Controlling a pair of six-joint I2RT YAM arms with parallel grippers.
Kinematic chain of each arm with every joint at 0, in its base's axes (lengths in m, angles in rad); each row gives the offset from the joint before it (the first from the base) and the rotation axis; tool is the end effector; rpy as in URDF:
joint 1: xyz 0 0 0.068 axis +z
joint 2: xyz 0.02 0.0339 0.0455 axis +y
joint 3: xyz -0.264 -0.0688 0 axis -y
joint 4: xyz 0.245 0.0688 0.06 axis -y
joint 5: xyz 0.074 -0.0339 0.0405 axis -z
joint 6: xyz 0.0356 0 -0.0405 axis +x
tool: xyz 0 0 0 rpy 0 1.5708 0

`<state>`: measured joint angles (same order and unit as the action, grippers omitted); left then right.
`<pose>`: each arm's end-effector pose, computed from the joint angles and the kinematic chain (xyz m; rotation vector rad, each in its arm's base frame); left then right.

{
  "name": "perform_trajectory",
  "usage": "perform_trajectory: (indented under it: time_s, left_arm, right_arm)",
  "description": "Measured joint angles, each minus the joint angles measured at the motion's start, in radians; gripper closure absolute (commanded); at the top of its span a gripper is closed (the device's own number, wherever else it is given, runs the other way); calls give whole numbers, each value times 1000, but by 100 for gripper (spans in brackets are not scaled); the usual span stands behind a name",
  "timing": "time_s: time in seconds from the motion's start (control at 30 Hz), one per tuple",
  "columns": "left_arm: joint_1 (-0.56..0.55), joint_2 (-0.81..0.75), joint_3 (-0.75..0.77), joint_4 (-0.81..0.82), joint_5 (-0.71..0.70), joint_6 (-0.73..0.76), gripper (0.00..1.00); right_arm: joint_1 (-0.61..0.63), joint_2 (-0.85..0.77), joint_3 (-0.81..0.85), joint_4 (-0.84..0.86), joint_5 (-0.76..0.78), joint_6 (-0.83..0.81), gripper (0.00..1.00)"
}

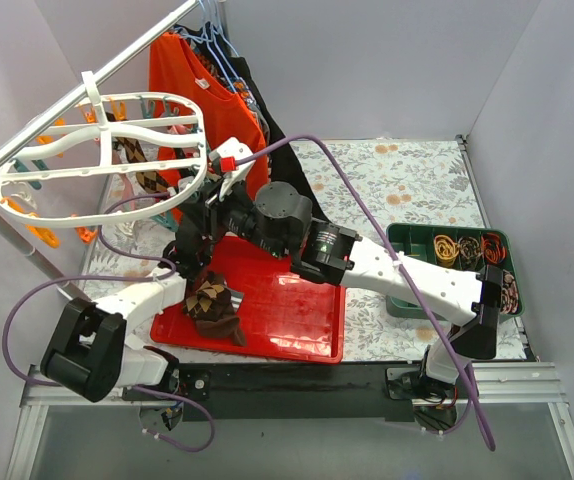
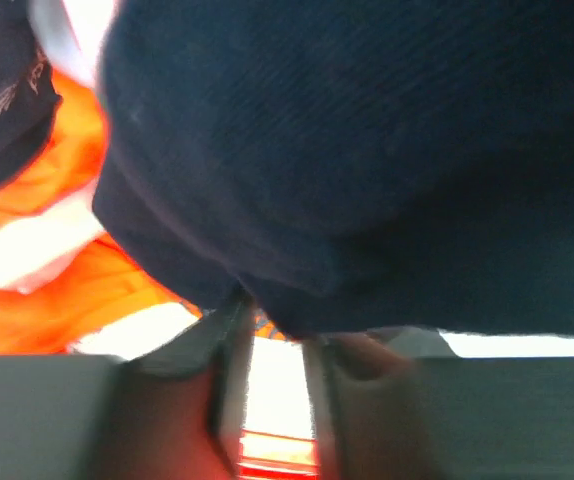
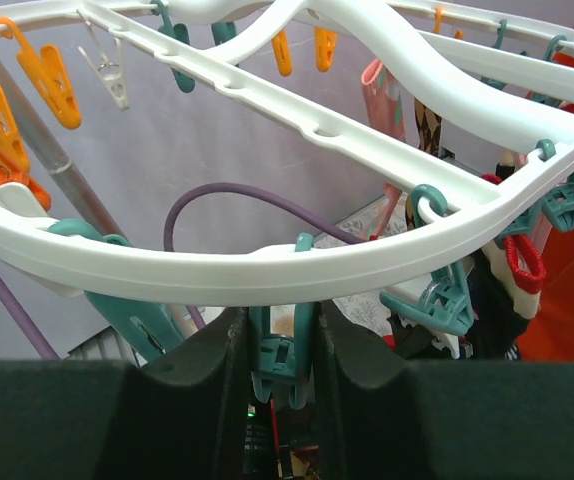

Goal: Remove the socks clipped to the hanger

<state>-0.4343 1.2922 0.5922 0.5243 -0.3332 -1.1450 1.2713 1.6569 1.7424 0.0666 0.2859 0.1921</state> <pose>0.2584 -0.1070 0.2366 -0.8638 1.5988 -0.8579 0.1242 0.3683 0.4736 -0.5482 1.3990 0.9948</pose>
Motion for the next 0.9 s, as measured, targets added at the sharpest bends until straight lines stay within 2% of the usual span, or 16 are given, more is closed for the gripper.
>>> perform_trajectory:
  time_s: [0.07, 0.17, 0.3, 0.4, 0.47, 0.53, 0.67, 0.7, 0.9]
  left_arm:
    - [0, -9, 0, 0, 1, 6, 100]
    - [0, -38, 0, -6, 22, 11, 100]
    - [0, -116, 0, -65, 101, -7, 100]
    - [0, -201, -4, -127, 183, -46, 100]
    - [0, -278, -23, -169, 237, -80, 100]
    - [0, -364, -45, -219, 283, -115, 100]
    - [0, -499, -61, -327, 373, -191, 100]
    - [0, -526, -61, -352, 393, -208, 100]
    - [0, -651, -60, -504, 512, -305, 100]
  right_arm:
    - [0, -6, -11, 5, 1, 0, 87]
    - [0, -13, -25, 11, 3, 0, 82]
    - [0, -18, -39, 14, 9, 0, 68]
    - [0, -27, -54, 13, 19, -2, 58]
    - [0, -40, -69, 9, 31, -6, 56]
    - [1, -55, -84, -2, 51, -13, 48]
    - [1, -87, -116, -29, 99, -26, 45]
    - [1, -95, -126, -40, 111, -28, 41]
    - [-1, -132, -167, -85, 163, -40, 42]
